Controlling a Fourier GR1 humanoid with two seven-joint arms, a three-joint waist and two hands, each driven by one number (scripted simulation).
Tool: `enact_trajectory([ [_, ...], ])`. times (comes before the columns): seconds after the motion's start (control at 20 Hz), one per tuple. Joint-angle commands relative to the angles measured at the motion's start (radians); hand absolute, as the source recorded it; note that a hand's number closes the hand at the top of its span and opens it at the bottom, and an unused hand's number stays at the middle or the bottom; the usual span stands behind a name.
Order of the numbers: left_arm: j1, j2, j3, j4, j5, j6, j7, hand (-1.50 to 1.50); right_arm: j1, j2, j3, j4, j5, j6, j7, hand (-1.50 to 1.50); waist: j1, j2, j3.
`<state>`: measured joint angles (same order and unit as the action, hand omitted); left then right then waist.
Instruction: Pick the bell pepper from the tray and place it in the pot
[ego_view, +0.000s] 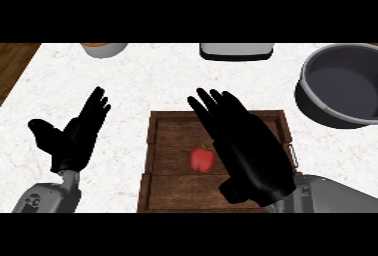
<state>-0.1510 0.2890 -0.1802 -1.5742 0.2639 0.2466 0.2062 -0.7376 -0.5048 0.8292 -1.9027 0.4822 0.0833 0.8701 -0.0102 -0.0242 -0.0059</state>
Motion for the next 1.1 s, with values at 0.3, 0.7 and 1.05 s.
enact_trajectory([
  [0.3, -0.015, -0.017, -0.013, -0.026, -0.014, 0.017, 0.037, 0.00, -0.218, 0.235, -0.005, 0.079, -0.201, 0.349, 0.506, -1.50, 0.004, 0.010, 0.000],
  [0.7, 0.015, -0.005, -0.008, -0.072, -0.019, 0.016, 0.052, 0.00, -0.228, 0.312, 0.030, 0.230, -0.194, 0.308, 0.588, -1.50, 0.007, 0.012, 0.003],
  [1.05, 0.011, -0.009, 0.001, -0.077, -0.018, 0.011, 0.048, 0.00, -0.232, 0.297, 0.023, 0.378, -0.255, 0.368, 0.552, -1.50, 0.010, 0.017, 0.003],
])
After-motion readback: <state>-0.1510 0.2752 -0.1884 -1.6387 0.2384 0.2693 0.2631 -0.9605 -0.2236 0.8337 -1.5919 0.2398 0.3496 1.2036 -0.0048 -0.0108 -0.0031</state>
